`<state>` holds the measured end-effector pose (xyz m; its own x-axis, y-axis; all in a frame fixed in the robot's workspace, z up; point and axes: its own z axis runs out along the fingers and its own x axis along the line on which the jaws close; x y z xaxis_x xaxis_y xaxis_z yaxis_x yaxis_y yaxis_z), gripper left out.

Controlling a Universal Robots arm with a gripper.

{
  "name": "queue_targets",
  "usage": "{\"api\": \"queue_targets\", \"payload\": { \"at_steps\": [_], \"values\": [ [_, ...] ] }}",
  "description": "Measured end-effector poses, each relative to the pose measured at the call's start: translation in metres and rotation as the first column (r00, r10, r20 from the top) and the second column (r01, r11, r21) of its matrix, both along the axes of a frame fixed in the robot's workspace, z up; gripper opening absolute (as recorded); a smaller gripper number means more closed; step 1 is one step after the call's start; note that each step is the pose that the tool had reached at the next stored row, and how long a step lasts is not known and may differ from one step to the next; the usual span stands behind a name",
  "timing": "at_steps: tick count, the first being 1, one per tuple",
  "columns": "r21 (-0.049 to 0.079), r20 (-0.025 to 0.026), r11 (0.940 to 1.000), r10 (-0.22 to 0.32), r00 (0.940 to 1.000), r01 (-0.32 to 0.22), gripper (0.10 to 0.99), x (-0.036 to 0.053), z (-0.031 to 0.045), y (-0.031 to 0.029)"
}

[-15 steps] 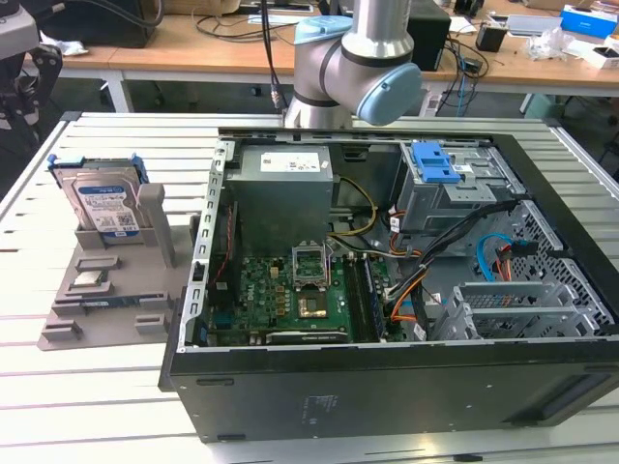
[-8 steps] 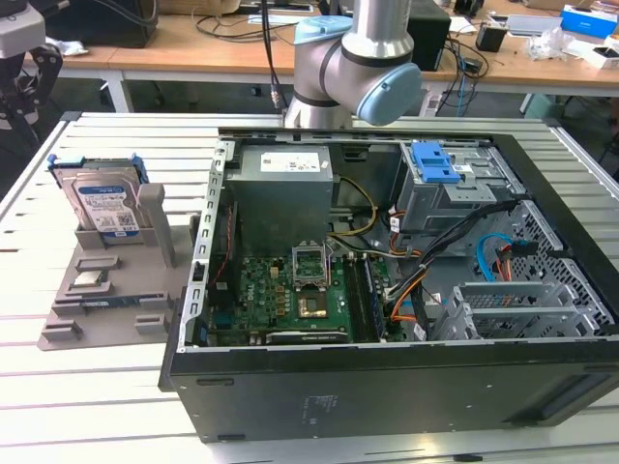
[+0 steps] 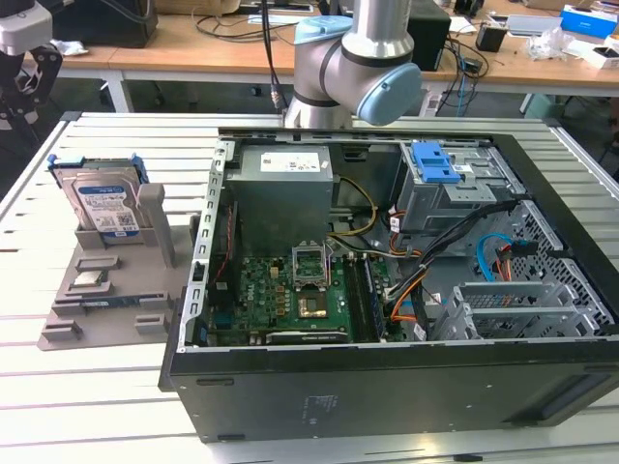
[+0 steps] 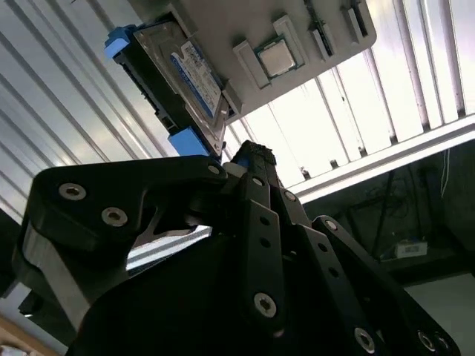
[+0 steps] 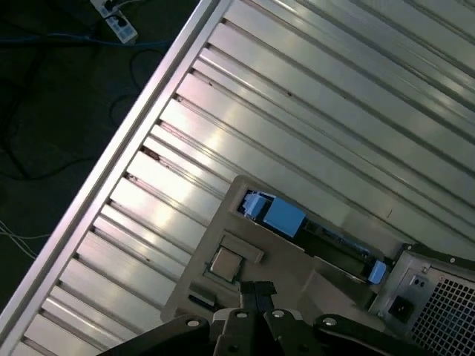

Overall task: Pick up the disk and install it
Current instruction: 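Pick up the disk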

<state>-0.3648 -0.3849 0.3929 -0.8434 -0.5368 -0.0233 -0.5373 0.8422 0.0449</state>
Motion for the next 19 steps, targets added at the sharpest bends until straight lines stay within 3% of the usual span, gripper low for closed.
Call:
{"api": "queue_targets", "payload": {
  "at_steps": [3, 7, 19],
  "values": [
    [0.000, 0.0000, 0.9975, 0.071, 0.9975, -0.071, 0.106, 0.0000, 0.0000, 0.0000],
    [0.000, 0.0000, 0.9921, 0.125, 0.9921, -0.125, 0.106, 0.0000, 0.0000, 0.0000],
    [0.000, 0.0000, 0.9697, 0.244, 0.9697, -0.244, 0.106, 0.0000, 0.0000, 0.0000]
  ]
}}
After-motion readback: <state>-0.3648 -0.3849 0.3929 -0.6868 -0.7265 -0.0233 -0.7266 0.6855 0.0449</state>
